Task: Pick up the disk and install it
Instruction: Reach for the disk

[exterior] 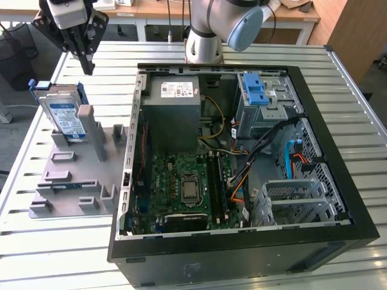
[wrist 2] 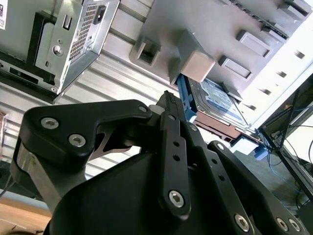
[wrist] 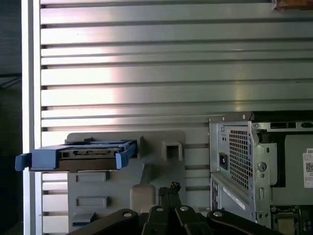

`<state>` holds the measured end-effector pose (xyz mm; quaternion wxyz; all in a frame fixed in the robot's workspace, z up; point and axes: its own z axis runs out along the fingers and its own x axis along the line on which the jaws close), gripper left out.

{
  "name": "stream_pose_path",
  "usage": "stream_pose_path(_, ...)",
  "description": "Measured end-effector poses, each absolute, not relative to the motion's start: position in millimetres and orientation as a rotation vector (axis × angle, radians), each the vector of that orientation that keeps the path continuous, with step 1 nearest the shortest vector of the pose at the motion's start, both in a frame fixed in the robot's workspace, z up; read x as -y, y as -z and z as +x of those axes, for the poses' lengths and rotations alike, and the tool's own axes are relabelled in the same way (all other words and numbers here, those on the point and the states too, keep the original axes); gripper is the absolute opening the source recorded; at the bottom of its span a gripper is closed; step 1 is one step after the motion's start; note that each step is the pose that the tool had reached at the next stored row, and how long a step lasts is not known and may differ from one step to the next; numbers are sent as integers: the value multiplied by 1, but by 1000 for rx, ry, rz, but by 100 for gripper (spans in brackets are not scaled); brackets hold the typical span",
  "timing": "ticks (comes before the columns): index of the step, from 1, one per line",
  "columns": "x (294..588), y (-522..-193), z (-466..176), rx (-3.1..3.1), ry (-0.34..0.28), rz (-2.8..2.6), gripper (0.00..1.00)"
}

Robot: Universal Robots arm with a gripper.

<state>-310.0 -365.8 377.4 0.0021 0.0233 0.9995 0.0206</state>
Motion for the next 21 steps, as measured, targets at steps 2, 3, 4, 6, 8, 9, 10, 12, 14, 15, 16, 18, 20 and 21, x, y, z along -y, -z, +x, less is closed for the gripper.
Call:
stream_pose_path(2, 365, -377, -314, -3136, -65, 72, 10)
stream_pose_path(3, 365, -377, -315, -3136, -64, 72, 10)
stream_pose_path(4, 365, -377, -317, -3136, -64, 72, 10)
stream_pose_path(6, 364, -377, -322, -3136, -65, 72, 10)
stream_pose_path(8, 364, -377, -327, -3136, -64, 71, 10)
stream_pose_path(9, 363, -377, -329, -3136, -65, 71, 10)
stream_pose_path(10, 363, -377, -332, -3136, -65, 71, 10)
stream_pose_path(12, 362, -376, -337, -3136, -65, 71, 10)
stream_pose_path(14, 362, -376, -342, -3136, -64, 71, 10)
stream_pose_path(15, 362, -376, -344, -3136, -65, 71, 10)
stream_pose_path(16, 361, -376, -347, -3136, -64, 71, 10)
stream_pose_path(18, 361, -376, -353, -3136, -65, 70, 10)
stream_pose_path(20, 360, -376, -357, -3136, -65, 70, 10)
stream_pose_path(21, 360, -376, -359, -3136, -64, 70, 10)
